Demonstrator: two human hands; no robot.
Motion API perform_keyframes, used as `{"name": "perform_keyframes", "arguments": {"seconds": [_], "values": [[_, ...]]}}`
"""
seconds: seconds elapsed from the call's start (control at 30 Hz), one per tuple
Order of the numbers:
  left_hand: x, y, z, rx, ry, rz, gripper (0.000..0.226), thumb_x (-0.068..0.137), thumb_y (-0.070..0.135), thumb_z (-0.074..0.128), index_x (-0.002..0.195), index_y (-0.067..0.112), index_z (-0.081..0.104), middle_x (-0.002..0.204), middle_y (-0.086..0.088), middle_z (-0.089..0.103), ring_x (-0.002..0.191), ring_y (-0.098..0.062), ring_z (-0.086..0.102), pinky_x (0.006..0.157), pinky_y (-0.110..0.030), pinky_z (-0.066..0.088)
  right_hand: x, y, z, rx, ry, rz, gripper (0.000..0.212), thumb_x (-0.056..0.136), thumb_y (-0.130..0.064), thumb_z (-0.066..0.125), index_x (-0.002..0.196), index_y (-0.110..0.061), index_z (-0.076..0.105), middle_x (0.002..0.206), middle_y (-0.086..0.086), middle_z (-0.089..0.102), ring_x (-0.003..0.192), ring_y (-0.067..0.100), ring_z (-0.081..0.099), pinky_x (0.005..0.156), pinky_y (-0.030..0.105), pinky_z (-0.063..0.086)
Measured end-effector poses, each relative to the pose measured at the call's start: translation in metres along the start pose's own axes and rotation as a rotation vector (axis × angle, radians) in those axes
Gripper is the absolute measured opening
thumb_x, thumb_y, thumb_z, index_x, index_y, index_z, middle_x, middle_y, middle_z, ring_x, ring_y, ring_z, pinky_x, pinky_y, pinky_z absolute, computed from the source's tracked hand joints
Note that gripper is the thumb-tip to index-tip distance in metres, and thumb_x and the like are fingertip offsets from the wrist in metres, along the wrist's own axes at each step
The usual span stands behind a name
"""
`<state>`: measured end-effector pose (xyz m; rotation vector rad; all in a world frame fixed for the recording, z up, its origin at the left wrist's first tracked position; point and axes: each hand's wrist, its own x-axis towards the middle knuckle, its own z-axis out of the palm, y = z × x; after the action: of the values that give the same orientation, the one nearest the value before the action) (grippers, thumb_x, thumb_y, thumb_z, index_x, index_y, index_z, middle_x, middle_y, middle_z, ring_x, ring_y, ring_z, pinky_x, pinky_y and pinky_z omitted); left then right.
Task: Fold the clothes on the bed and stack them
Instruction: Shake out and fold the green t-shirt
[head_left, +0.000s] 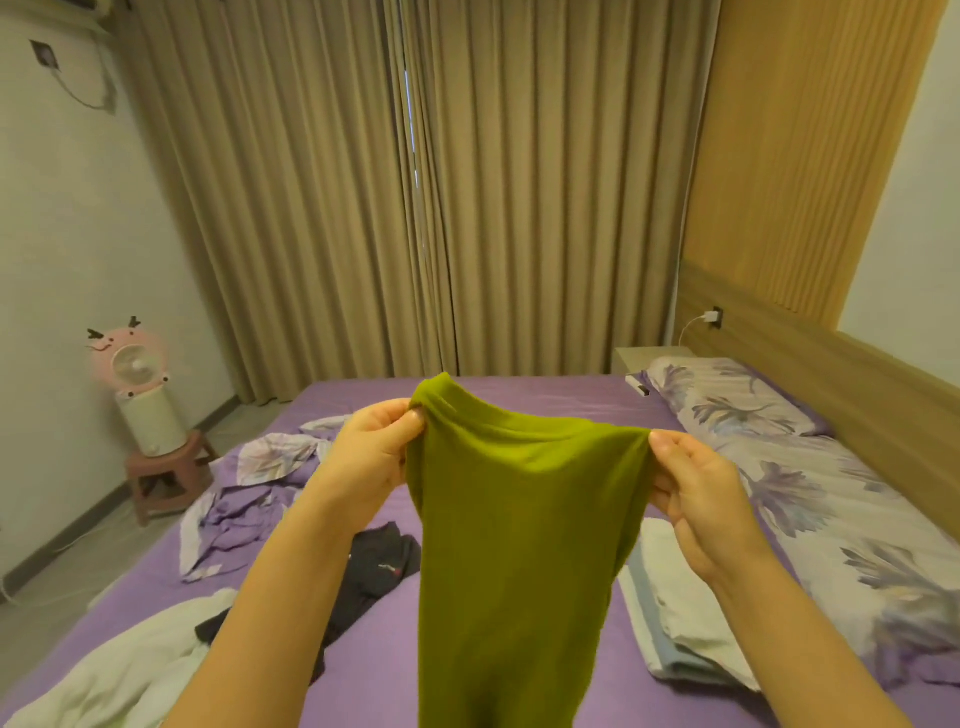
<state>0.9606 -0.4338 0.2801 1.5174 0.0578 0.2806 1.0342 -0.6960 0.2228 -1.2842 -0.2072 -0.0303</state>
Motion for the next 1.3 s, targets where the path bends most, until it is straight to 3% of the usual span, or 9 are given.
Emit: {"name": "perform_keyframes", "arguments": {"seconds": [0.2, 0.4, 0.5, 0.63, 0.8, 0.9, 0.97, 1.17, 1.3], "values": [[0.0, -0.003, -0.035, 0.09, 0.061, -0.054, 0.021, 0.096, 0.004, 0.046, 0.102, 0.008, 0.066, 0.082, -0.005, 0.075, 0.072, -0.016, 0.071, 0.061, -0.028, 0.059, 0.023, -0.004, -0.021, -0.121, 0.04, -0.019, 0.024, 0.101, -0.02, 0.041, 0.09, -0.011, 0.061, 0.087, 0.016, 0.06, 0.085, 0.026, 0.053, 0.079, 0.045, 0.042], [-0.002, -0.011, -0.048, 0.164, 0.0, -0.071, 0.031, 0.088, -0.004, 0.057, 0.111, 0.015, 0.064, 0.095, 0.003, 0.075, 0.085, -0.009, 0.07, 0.07, -0.021, 0.057, 0.03, -0.023, -0.031, -0.599, 0.044, -0.218, 0.018, 0.1, -0.026, 0.044, 0.093, -0.016, 0.058, 0.084, 0.006, 0.059, 0.08, 0.021, 0.054, 0.069, 0.035, 0.042], [0.0, -0.013, -0.036, 0.389, 0.11, 0.002, 0.03, 0.084, -0.001, 0.066, 0.107, 0.019, 0.067, 0.097, -0.008, 0.072, 0.083, -0.016, 0.067, 0.079, -0.031, 0.056, 0.024, -0.03, -0.017, -0.436, -0.017, -0.155, 0.018, 0.098, -0.02, 0.047, 0.091, -0.01, 0.061, 0.08, 0.008, 0.065, 0.073, 0.019, 0.061, 0.067, 0.034, 0.05], [-0.005, -0.014, 0.015, 0.32, 0.157, 0.063, 0.023, 0.088, -0.003, 0.058, 0.097, 0.018, 0.06, 0.101, -0.019, 0.062, 0.065, -0.018, 0.059, 0.059, -0.032, 0.05, 0.007, -0.041, 0.021, -0.173, -0.229, -0.081, 0.015, 0.095, -0.009, 0.05, 0.087, -0.003, 0.061, 0.069, 0.003, 0.069, 0.06, 0.011, 0.067, 0.047, 0.021, 0.051], [-0.022, -0.015, 0.074, 0.096, -0.14, 0.185, 0.034, 0.082, -0.003, 0.068, 0.108, 0.01, 0.051, 0.099, 0.0, 0.061, 0.082, -0.006, 0.064, 0.072, -0.019, 0.052, 0.004, -0.05, 0.051, -0.24, -0.262, -0.257, 0.011, 0.089, -0.01, 0.06, 0.082, -0.013, 0.069, 0.089, 0.007, 0.069, 0.07, 0.018, 0.068, 0.06, 0.031, 0.057], [-0.012, -0.019, 0.086, 0.366, -0.026, 0.31, 0.03, 0.077, 0.019, 0.076, 0.099, 0.021, 0.056, 0.1, -0.002, 0.062, 0.084, -0.012, 0.065, 0.074, -0.031, 0.056, 0.008, -0.052, 0.055, -0.318, -0.298, -0.357, 0.01, 0.087, -0.011, 0.064, 0.082, -0.015, 0.071, 0.095, 0.001, 0.065, 0.082, 0.015, 0.067, 0.072, 0.025, 0.054], [-0.007, -0.018, 0.085, 0.42, 0.041, 0.338, 0.011, 0.086, 0.012, 0.067, 0.089, 0.021, 0.062, 0.09, -0.005, 0.067, 0.079, -0.019, 0.065, 0.071, -0.038, 0.052, 0.01, -0.05, 0.051, -0.369, -0.31, -0.415, 0.01, 0.086, -0.011, 0.065, 0.083, -0.015, 0.073, 0.092, -0.003, 0.065, 0.087, 0.011, 0.063, 0.077, 0.02, 0.049], [-0.004, 0.005, 0.069, -0.369, -0.105, 0.031, 0.037, 0.093, 0.007, 0.042, 0.07, 0.008, 0.072, 0.06, -0.006, 0.066, 0.053, -0.013, 0.062, 0.051, -0.022, 0.052, 0.012, -0.007, 0.004, -0.308, -0.309, -0.169, 0.033, 0.095, -0.005, 0.051, 0.115, -0.03, 0.062, 0.118, -0.015, 0.064, 0.117, 0.004, 0.055, 0.102, 0.037, 0.045], [-0.002, 0.016, 0.064, -0.593, -0.182, -0.076, 0.05, 0.09, 0.02, 0.037, 0.054, 0.009, 0.07, 0.06, -0.007, 0.066, 0.056, -0.018, 0.065, 0.058, -0.028, 0.057, -0.001, 0.003, 0.008, -0.229, -0.478, -0.08, 0.046, 0.089, -0.02, 0.062, 0.131, -0.036, 0.048, 0.134, -0.019, 0.053, 0.13, 0.0, 0.042, 0.105, 0.03, 0.042]]}}
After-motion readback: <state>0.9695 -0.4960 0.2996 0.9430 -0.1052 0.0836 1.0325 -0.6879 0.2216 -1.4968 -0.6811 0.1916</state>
